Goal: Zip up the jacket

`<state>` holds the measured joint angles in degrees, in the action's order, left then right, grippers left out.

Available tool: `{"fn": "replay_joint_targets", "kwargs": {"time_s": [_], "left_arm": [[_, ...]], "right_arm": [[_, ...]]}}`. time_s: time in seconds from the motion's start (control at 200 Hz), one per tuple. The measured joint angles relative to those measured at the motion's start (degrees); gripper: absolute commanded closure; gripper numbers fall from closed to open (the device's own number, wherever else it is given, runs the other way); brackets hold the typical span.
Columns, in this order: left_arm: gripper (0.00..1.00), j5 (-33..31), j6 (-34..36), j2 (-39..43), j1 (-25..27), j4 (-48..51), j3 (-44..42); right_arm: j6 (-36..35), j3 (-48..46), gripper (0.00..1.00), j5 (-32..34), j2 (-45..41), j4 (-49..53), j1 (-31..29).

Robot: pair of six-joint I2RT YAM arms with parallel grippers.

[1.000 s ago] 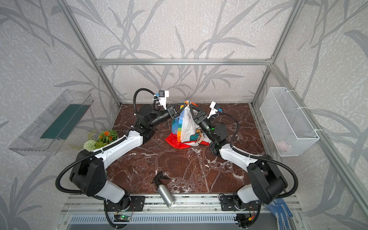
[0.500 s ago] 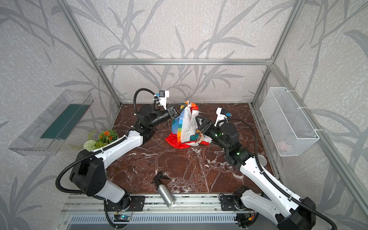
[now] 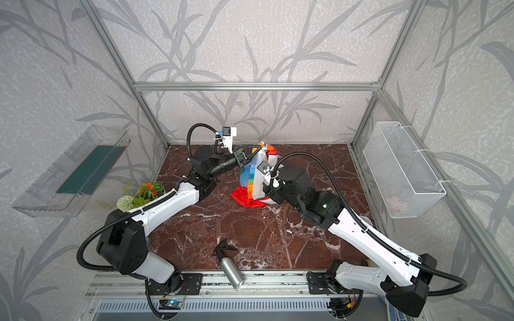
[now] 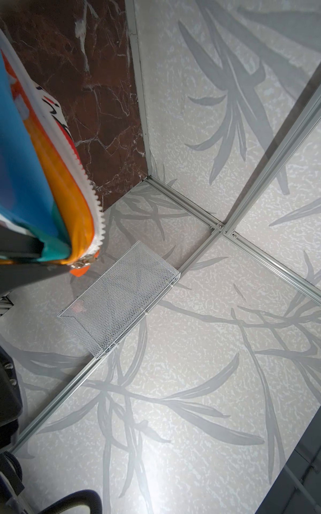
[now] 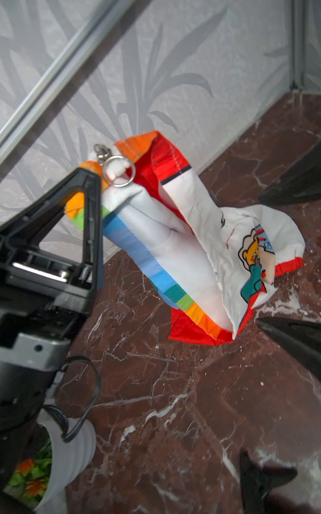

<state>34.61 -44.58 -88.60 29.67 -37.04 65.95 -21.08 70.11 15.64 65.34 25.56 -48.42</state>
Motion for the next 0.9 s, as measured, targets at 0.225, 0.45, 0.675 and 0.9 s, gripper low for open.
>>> {"fn": "replay_joint_targets", "kwargs": {"time_s": [0.225, 0.45, 0.675, 0.9], "left_arm": [[1.00, 0.09, -0.07, 0.24, 0.00, 0.70, 0.02], [1.00, 0.42, -0.66, 0.52, 0.00, 0.85, 0.02], [1.00, 0.66, -1.49, 0.98, 0.00, 1.03, 0.02], [1.00, 0.98, -1.57, 1.01, 0.00, 1.03, 0.07]], "right_arm": [[-19.80, -2.64, 0.41, -5.22, -0.15, -11.32, 0.50], [-24.02, 2.32, 0.50, -12.79, 0.87, -11.54, 6.47], [-28.74, 8.22, 0.52, -12.04, 4.92, -9.20, 7.67], [-34.27, 9.44, 0.55, -8.55, 8.74, -6.36, 7.67]]}}
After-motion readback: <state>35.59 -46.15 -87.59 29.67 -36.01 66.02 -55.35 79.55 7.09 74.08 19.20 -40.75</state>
